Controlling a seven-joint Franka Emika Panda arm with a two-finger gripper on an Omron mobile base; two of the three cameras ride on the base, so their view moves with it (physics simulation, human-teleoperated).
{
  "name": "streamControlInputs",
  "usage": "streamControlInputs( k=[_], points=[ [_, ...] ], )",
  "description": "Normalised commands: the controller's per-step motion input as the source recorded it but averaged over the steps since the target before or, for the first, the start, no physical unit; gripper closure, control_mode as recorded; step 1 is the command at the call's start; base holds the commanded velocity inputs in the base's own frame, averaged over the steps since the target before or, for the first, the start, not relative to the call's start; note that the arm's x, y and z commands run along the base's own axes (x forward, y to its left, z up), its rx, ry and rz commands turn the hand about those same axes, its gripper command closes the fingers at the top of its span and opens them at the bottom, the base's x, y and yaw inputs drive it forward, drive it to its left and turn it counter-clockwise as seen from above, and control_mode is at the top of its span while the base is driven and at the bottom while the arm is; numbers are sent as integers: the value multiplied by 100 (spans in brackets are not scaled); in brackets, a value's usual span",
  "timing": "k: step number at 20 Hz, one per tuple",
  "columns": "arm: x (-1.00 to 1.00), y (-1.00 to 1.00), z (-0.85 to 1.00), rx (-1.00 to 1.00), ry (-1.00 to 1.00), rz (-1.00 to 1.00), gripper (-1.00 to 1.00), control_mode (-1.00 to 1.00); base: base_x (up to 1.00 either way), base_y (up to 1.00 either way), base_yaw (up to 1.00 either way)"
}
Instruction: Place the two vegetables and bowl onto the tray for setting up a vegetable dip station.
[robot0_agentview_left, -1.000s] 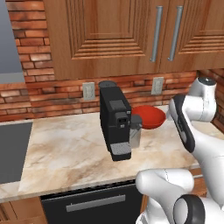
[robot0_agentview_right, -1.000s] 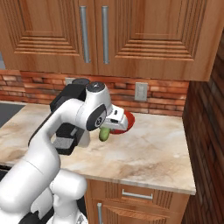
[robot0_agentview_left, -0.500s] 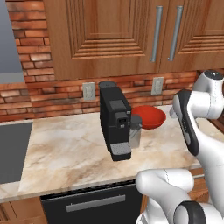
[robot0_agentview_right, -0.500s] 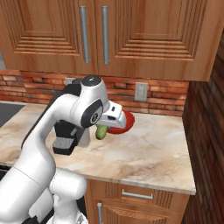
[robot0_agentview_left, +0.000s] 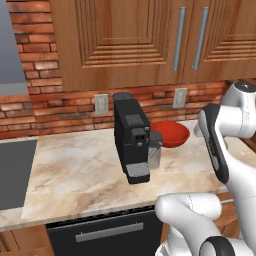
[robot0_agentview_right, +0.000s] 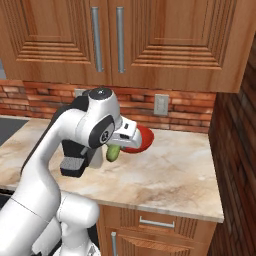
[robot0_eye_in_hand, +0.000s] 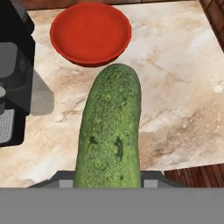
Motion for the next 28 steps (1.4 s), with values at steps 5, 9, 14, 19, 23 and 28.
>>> streamControlInputs(
  k=[5, 9, 14, 19, 23, 28],
  points=[
    [-17, 0, 0, 0, 0, 0, 100, -100, 0, 0, 0],
    [-21, 0, 0, 0, 0, 0, 100, -100, 0, 0, 0],
    [-21, 2, 0, 0, 0, 0, 100, -100, 0, 0, 0],
    [-10, 9, 0, 0, 0, 0, 100, 100, -10, 14, 0],
    [0, 0, 0, 0, 0, 0, 100, 100, -30, 79, 0],
    [0, 0, 0, 0, 0, 0, 100, 100, -32, 100, 0]
  ],
)
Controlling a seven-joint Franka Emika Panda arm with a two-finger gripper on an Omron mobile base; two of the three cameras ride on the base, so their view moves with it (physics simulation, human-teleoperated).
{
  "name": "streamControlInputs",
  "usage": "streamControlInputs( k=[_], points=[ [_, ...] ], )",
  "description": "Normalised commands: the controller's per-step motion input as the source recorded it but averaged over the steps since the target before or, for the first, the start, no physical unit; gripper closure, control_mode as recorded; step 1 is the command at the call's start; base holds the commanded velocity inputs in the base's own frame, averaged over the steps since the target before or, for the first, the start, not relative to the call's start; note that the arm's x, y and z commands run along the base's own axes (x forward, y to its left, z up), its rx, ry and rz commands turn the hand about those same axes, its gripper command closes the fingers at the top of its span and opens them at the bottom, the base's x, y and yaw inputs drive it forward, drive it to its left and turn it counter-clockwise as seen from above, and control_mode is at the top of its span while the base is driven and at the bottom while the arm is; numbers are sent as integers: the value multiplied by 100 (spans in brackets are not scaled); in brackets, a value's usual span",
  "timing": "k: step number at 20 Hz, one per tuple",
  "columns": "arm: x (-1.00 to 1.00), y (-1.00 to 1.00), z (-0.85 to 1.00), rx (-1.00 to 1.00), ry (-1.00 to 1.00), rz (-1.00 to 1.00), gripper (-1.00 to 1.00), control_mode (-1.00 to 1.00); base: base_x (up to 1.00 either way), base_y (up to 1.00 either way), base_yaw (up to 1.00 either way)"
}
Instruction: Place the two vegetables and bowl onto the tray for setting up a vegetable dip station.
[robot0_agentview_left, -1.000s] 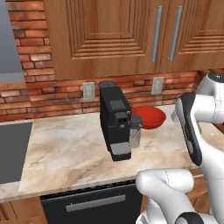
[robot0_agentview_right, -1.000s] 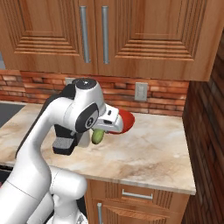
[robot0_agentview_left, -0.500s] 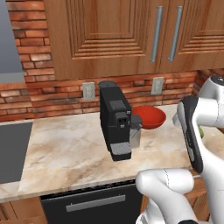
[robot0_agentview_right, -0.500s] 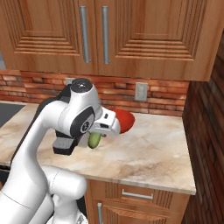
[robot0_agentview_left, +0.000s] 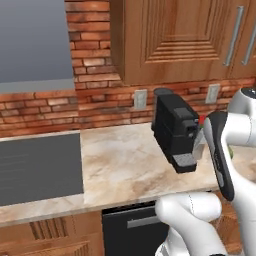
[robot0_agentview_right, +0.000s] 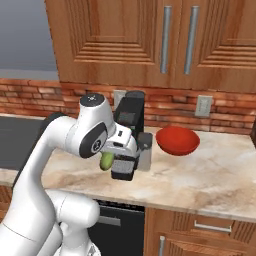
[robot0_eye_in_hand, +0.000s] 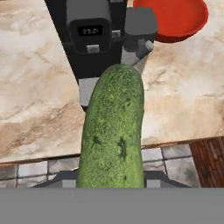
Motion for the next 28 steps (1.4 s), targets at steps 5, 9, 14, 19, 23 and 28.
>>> streamControlInputs(
  k=[5, 9, 14, 19, 23, 28],
  points=[
    [0, 0, 0, 0, 0, 0, 100, 100, -37, 100, -2],
    [0, 0, 0, 0, 0, 0, 100, 100, -39, 100, 0],
    [0, 0, 0, 0, 0, 0, 100, 100, -11, 100, 0],
    [0, 0, 0, 0, 0, 0, 100, 100, 0, 100, 0],
    [0, 0, 0, 0, 0, 0, 100, 100, 0, 100, 0],
    [0, 0, 0, 0, 0, 0, 100, 100, -2, 100, 0]
  ],
)
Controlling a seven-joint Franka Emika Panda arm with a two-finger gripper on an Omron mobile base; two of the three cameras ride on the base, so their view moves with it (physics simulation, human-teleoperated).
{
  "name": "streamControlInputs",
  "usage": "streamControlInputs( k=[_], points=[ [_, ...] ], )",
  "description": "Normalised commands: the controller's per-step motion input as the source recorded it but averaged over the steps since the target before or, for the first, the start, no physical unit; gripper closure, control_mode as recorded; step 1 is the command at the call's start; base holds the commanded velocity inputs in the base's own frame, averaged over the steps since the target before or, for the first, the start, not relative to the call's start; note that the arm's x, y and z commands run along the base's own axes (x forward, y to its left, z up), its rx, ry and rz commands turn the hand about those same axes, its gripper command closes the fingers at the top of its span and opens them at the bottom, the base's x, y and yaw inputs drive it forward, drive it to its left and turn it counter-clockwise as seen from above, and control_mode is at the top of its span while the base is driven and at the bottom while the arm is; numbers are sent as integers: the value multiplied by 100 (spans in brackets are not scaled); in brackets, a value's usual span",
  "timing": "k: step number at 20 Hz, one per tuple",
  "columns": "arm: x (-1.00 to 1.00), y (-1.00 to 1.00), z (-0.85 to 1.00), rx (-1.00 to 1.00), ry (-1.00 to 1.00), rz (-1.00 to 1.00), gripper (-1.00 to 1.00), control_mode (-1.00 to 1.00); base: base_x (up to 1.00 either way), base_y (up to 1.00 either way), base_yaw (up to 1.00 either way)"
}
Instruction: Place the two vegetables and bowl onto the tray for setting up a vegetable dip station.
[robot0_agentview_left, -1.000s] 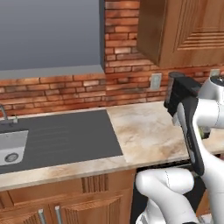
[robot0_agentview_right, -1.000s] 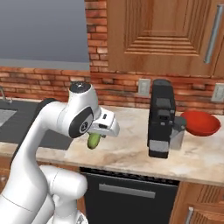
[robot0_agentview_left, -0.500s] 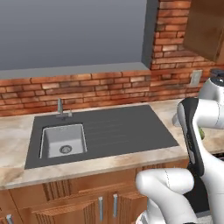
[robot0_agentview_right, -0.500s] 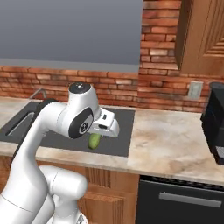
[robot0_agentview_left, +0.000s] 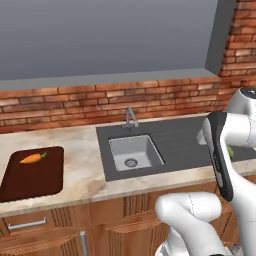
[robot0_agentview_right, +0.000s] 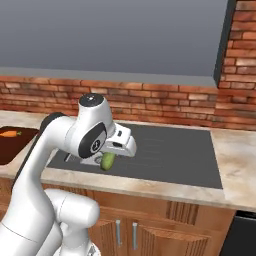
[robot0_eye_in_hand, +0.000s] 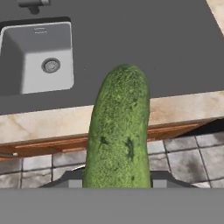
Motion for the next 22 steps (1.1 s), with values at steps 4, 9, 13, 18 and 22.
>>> streamControlInputs(
  k=[4, 9, 13, 18, 22],
  points=[
    [0, 0, 0, 0, 0, 0, 100, 100, 0, 100, 0],
    [0, 0, 0, 0, 0, 0, 100, 100, 0, 100, 0],
    [0, 0, 0, 0, 0, 0, 100, 100, 9, 100, 0],
    [0, 0, 0, 0, 0, 0, 100, 100, 37, 85, 0],
    [0, 0, 0, 0, 0, 0, 100, 100, 46, 57, 0]
  ],
)
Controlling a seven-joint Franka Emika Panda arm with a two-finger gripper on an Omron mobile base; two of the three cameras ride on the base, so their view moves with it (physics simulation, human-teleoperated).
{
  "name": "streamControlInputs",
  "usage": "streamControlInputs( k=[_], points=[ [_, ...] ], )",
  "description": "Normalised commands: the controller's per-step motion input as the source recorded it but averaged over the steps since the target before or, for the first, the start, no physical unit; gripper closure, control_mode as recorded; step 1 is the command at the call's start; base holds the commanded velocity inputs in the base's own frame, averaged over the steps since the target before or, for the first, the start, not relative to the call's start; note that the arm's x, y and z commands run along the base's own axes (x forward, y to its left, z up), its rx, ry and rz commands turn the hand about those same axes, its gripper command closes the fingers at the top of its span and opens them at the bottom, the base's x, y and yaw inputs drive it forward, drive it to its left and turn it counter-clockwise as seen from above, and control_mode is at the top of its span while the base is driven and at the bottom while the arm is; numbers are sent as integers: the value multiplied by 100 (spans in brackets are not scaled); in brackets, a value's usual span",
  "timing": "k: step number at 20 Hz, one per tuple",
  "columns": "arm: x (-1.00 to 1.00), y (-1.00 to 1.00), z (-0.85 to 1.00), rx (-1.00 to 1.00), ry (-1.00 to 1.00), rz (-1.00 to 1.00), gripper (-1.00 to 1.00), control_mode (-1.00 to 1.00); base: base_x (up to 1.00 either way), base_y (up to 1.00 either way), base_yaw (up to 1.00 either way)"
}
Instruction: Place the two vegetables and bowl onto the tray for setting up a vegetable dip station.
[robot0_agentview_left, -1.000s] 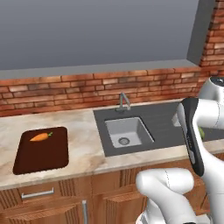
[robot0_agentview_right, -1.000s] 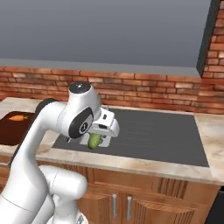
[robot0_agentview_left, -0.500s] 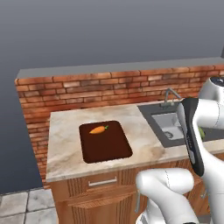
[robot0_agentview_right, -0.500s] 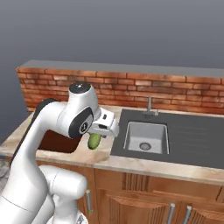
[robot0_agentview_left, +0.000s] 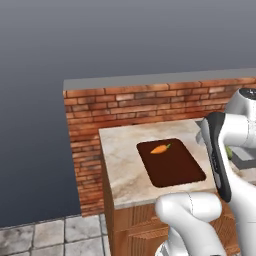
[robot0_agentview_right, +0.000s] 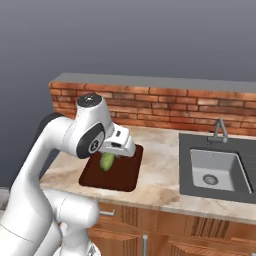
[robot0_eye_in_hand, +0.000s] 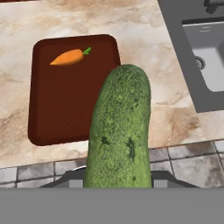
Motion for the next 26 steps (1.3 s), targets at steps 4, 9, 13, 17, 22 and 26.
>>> streamControlInputs(
  k=[4, 9, 13, 17, 22, 26],
  points=[
    [0, 0, 0, 0, 0, 0, 100, 100, 58, 30, 0],
    [0, 0, 0, 0, 0, 0, 100, 100, 20, 4, 0],
    [0, 0, 0, 0, 0, 0, 100, -100, 0, 0, 0],
    [2, 3, 0, 0, 0, -1, 100, -100, 0, 0, 0],
    [59, 20, -21, 0, 0, -16, 100, -100, 0, 0, 0],
    [76, 54, -29, 0, 0, -29, 100, -100, 0, 0, 0]
  ],
)
